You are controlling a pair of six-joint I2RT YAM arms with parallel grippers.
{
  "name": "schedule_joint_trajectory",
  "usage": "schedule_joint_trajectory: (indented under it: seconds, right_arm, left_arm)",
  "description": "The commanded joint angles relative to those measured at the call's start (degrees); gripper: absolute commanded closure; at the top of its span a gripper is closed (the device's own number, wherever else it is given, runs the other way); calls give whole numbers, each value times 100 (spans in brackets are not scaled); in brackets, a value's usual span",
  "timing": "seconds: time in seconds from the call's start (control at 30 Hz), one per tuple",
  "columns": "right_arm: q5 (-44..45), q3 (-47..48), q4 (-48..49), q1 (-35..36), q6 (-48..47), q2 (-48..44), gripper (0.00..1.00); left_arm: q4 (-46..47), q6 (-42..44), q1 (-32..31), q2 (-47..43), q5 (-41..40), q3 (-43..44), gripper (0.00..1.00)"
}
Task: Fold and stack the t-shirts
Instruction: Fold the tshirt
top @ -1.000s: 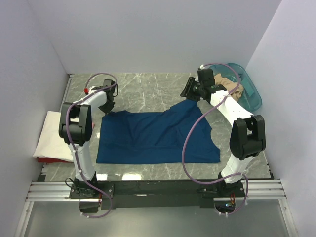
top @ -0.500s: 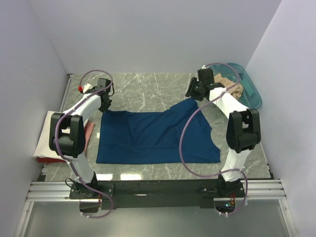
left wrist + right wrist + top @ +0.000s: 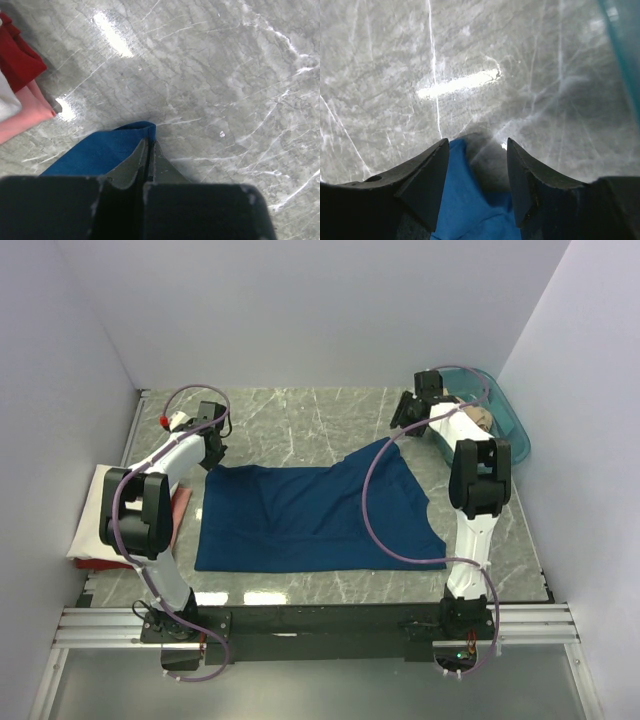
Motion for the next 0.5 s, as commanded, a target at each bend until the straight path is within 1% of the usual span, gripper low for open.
schedule_joint_trajectory:
  seconds: [0.0, 0.17, 0.27, 0.43, 0.47]
  right_arm:
    - [-268, 366, -145, 32, -100, 194, 43]
    - [-778, 296, 31, 32, 40, 361, 43]
    - [-875, 243, 57, 41, 75, 370, 44]
    - [-1130, 85, 198, 32, 119, 256, 52]
    - [-1165, 111, 164, 32, 111, 256, 58]
  left_arm:
    - [171, 122, -1, -134, 40, -46, 99]
    - [180, 122, -1, -81, 75, -11, 99]
    - [180, 131, -1, -81, 75, 7, 99]
    - [180, 157, -1, -20, 57, 42, 99]
    - [180, 166, -1, -20, 57, 51, 99]
